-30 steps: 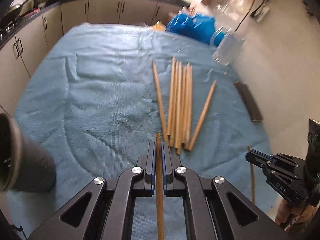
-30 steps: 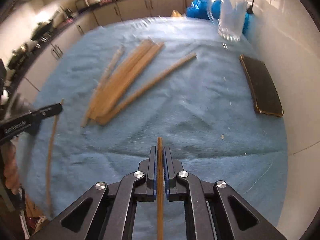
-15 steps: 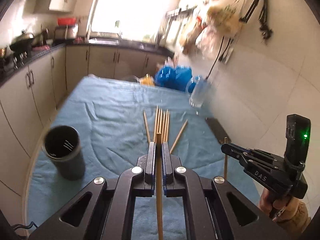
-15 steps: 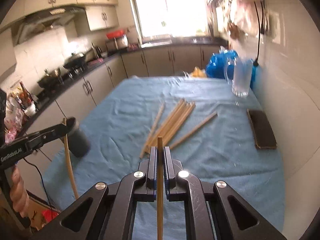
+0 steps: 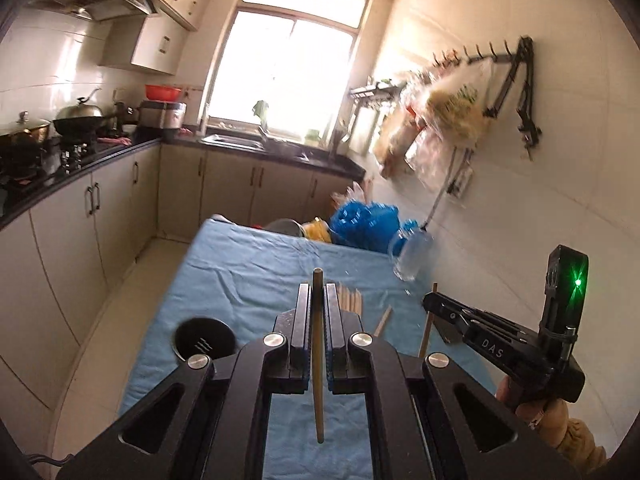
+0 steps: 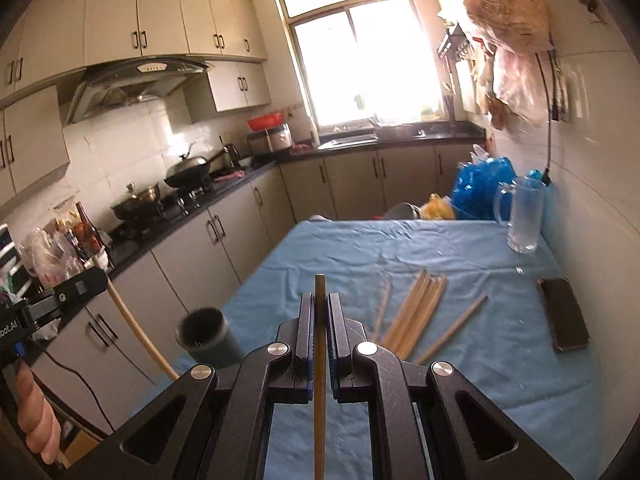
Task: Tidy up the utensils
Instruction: 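Lower the left tool's chopstick into the black cup while the right tool drops its own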
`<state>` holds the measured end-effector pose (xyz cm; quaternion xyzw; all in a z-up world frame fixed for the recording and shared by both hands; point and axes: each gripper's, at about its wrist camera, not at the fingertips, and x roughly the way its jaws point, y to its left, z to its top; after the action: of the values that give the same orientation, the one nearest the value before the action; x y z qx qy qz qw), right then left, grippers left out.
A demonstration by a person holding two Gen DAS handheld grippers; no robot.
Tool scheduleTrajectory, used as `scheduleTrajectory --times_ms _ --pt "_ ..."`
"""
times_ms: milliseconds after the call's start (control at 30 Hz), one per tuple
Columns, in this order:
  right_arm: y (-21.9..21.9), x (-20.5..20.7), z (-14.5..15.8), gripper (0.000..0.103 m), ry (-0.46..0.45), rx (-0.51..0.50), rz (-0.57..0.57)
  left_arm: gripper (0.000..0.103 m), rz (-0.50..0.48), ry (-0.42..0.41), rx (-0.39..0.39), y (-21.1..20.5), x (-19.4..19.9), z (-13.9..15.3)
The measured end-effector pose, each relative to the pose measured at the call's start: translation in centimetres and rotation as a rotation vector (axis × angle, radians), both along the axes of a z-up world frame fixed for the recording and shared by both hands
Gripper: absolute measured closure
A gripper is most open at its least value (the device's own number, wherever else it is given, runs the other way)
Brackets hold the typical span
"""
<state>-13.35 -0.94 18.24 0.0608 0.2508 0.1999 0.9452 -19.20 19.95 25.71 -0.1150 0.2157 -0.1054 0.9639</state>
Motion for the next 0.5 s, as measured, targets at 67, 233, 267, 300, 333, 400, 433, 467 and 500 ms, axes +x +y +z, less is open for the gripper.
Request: scheduleTrajectory --times_ms 67,233,267,300,333,400,433,467,500 --pt "0.7 0.6 0.7 0.097 -0.013 0.013 0.006 0.098 0.028 -0.015 -0.001 1.4 0.0 0.9" --pt "3.5 2.2 3.3 0.097 -0.062 0.072 0.035 0.098 0.095 -0.055 0.0 4.8 0.0 3.2" --pt "4.2 2.5 4.0 0.097 -0.075 0.09 0.044 0.098 0.106 -0.064 0.002 5.3 0.0 3.6" --pt "4.8 2.8 4.5 0.097 -0.083 0.104 0.051 0.098 0.12 -0.074 0.008 5.9 0.1 4.1" --pt "5.5 3.2 5.1 0.097 -0.093 0.122 0.06 0.098 0.132 -0.084 0.013 6.5 0.3 4.6" --pt "7.0 4.0 6.3 0.097 -0.116 0.161 0.082 0.098 0.155 -0.098 0.02 7.5 0.7 5.4" --pt "7.7 4.3 6.8 0.097 -0.124 0.175 0.091 0.098 0.166 -0.104 0.024 7.9 1.1 5.7" --pt "8.4 4.7 7.2 0.097 -0.133 0.188 0.099 0.098 0.174 -0.108 0.024 8.3 1.4 5.9" --pt "9.1 5.0 7.6 0.097 -0.142 0.201 0.105 0.098 0.183 -0.108 0.024 8.7 1.9 6.1"
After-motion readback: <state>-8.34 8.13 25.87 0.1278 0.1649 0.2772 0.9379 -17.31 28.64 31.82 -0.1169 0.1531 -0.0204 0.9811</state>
